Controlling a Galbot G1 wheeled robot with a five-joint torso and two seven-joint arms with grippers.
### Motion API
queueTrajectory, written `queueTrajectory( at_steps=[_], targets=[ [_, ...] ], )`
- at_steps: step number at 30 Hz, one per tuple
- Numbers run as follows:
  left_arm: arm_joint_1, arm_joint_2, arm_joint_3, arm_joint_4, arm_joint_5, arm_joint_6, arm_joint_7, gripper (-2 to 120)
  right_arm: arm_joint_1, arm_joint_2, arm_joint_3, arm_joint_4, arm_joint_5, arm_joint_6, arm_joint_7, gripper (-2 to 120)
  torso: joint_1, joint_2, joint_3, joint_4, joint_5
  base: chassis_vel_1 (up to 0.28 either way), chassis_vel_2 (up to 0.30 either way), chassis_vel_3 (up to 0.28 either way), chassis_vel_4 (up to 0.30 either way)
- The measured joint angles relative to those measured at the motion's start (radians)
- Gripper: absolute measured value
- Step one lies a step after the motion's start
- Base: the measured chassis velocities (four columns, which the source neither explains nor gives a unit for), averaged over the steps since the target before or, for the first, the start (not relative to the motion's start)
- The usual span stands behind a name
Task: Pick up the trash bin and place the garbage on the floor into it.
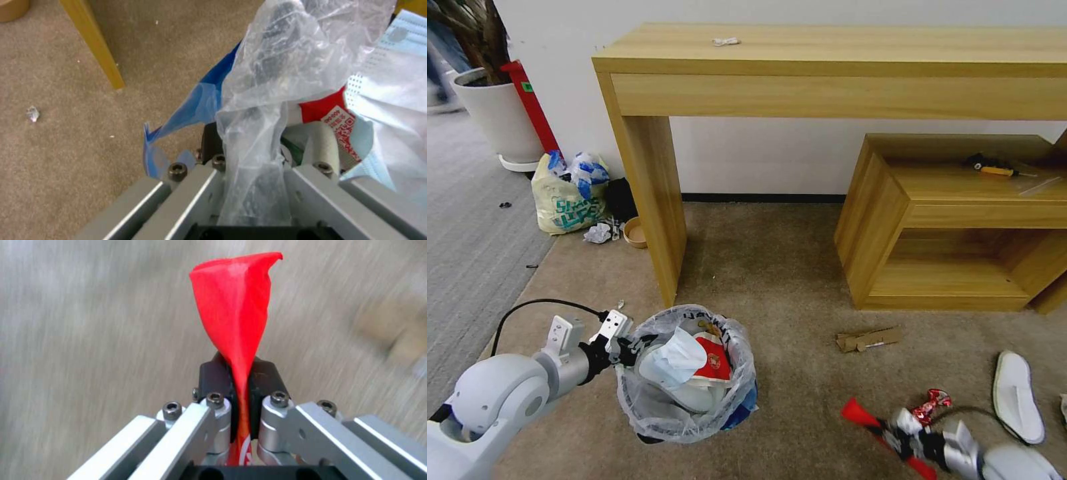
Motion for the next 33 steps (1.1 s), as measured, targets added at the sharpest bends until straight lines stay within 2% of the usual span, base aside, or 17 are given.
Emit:
queueTrajectory(
  at_steps=[2, 7, 10, 11, 14, 15, 17, 19, 21, 23, 25, 31, 33],
  targets=[
    [-0.011, 0.000, 0.008, 0.008, -0.007, 0.000, 0.000, 0, 0.068, -0.004, -0.010, 0.071, 0.085, -0.057, 0.025, 3, 0.000, 0.000, 0.000, 0.0000, 0.0000, 0.000, 0.000, 0.000, 0.000],
    [-0.032, 0.001, 0.023, 0.023, -0.011, 0.000, 0.002, 0, 0.158, -0.007, -0.036, 0.149, 0.163, -0.108, 0.068, 3, 0.000, 0.000, 0.000, 0.0002, 0.0000, 0.000, 0.000, 0.000, 0.000],
    [-0.065, 0.004, 0.046, 0.046, -0.016, 0.000, 0.007, 0, 0.281, -0.004, -0.078, 0.245, 0.247, -0.176, 0.127, 3, 0.000, 0.000, 0.000, 0.0000, -0.0002, 0.000, 0.000, 0.000, 0.000],
    [-0.065, 0.004, 0.046, 0.046, -0.016, 0.000, 0.007, 0, 0.281, -0.004, -0.078, 0.245, 0.247, -0.176, 0.127, 3, 0.000, 0.000, 0.000, 0.0000, -0.0002, 0.000, 0.000, 0.000, 0.000],
    [-0.095, 0.007, 0.073, 0.080, -0.010, 0.000, 0.024, 0, 0.452, 0.032, -0.185, 0.294, 0.320, -0.228, 0.194, 3, 0.000, 0.000, 0.000, 0.0002, 0.0000, 0.000, 0.000, 0.000, 0.000],
    [-0.095, 0.007, 0.073, 0.080, -0.010, 0.000, 0.024, 0, 0.452, 0.032, -0.185, 0.294, 0.320, -0.228, 0.194, 3, 0.000, 0.000, 0.000, 0.0002, 0.0000, 0.000, 0.000, 0.000, 0.000],
    [-0.117, 0.010, 0.094, 0.100, -0.006, 0.000, 0.032, 0, 0.552, 0.068, -0.240, 0.305, 0.373, -0.261, 0.216, 3, 0.000, 0.000, 0.000, 0.0002, 0.0000, 0.000, 0.000, 0.000, 0.000],
    [-0.117, 0.010, 0.094, 0.100, -0.006, 0.000, 0.032, 0, 0.552, 0.068, -0.240, 0.305, 0.373, -0.261, 0.216, 3, 0.000, 0.000, 0.000, 0.0002, 0.0000, 0.000, 0.000, 0.000, 0.000],
    [-0.162, 0.011, 0.133, 0.124, -0.004, 0.000, 0.034, 0, 0.699, 0.122, -0.304, 0.326, 0.455, -0.311, 0.239, 3, 0.000, 0.000, 0.000, 0.0001, -0.0007, 0.000, 0.000, 0.000, 0.000],
    [-0.170, 0.011, 0.139, 0.127, -0.005, 0.000, 0.035, 0, 0.715, 0.130, -0.311, 0.332, 0.465, -0.315, 0.239, 3, 0.000, 0.000, 0.000, 0.0003, -0.0003, 0.000, 0.000, 0.000, 0.000],
    [-0.230, 0.022, 0.185, 0.148, -0.019, 0.000, 0.035, 0, 0.797, 0.173, -0.353, 0.355, 0.520, -0.341, 0.250, 3, 0.000, 0.000, 0.000, 0.0004, -0.0003, 0.000, 0.000, 0.000, 0.000],
    [-0.324, 0.030, 0.270, 0.187, -0.035, 0.000, 0.034, 0, 0.837, 0.212, -0.407, 0.391, 0.573, -0.366, 0.281, 3, 0.000, 0.000, 0.000, 0.0001, 0.0000, 0.000, 0.000, 0.000, 0.000],
    [-0.385, 0.019, 0.333, 0.213, -0.038, 0.000, 0.034, 0, 0.833, 0.228, -0.444, 0.424, 0.578, -0.369, 0.300, 3, 0.000, 0.000, 0.000, 0.0000, 0.0001, 0.000, 0.000, 0.000, 0.000]
  ],
)
